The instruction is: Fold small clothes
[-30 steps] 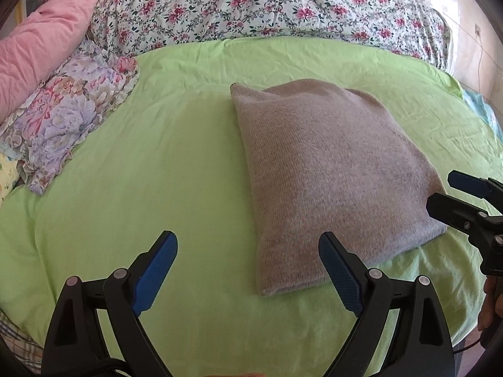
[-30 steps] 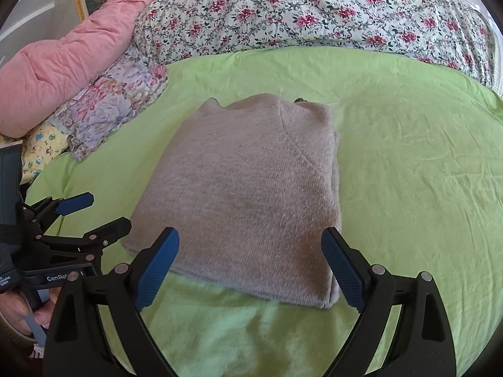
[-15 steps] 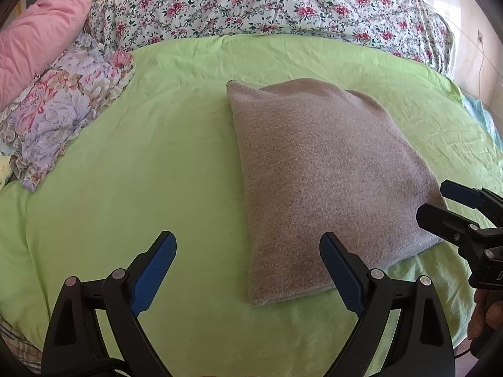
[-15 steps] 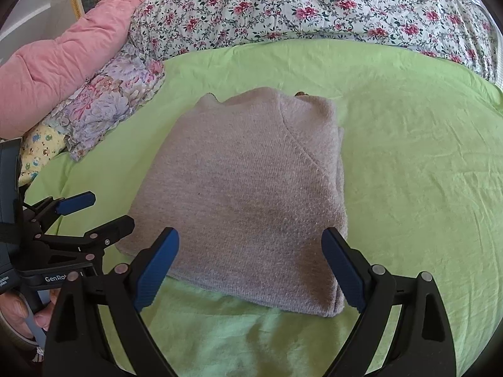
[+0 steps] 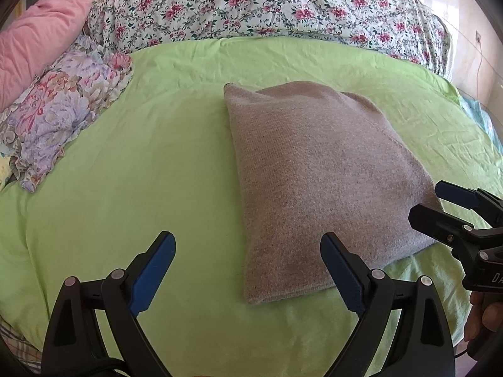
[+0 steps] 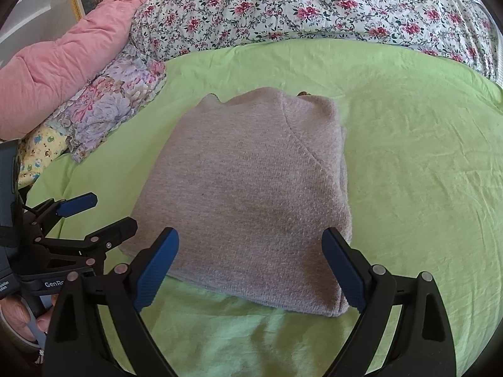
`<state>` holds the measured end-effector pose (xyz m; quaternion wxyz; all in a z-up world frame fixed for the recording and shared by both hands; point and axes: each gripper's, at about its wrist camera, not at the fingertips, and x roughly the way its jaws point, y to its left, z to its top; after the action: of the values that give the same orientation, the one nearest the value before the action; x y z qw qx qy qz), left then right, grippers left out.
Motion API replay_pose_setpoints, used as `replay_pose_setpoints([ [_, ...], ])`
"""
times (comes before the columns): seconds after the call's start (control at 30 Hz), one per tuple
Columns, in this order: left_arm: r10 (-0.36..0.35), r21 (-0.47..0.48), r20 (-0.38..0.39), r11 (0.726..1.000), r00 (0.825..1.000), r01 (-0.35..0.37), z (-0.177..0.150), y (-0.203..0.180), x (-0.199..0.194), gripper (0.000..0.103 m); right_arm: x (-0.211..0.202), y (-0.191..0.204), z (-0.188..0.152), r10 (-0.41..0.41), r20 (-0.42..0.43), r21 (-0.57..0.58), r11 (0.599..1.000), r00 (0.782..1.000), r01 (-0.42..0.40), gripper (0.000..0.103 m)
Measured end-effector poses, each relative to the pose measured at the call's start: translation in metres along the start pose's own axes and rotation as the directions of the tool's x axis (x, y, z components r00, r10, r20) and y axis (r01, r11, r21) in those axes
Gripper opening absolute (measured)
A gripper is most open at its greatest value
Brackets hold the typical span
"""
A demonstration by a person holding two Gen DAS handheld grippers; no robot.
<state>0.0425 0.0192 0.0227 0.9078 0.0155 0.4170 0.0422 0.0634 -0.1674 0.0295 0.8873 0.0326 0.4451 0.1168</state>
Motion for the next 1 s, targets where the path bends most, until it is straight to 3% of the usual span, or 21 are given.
replay_pose_setpoints([
  [1.0, -0.014, -0.008, 0.005, 1.000, 1.000, 0.014, -0.0023, -0.0041, -0.0058, 0.095, -0.0023, 0.0061, -0.0006, 0.000, 0.007, 0.001, 1.000, 1.000, 0.000, 0.093],
])
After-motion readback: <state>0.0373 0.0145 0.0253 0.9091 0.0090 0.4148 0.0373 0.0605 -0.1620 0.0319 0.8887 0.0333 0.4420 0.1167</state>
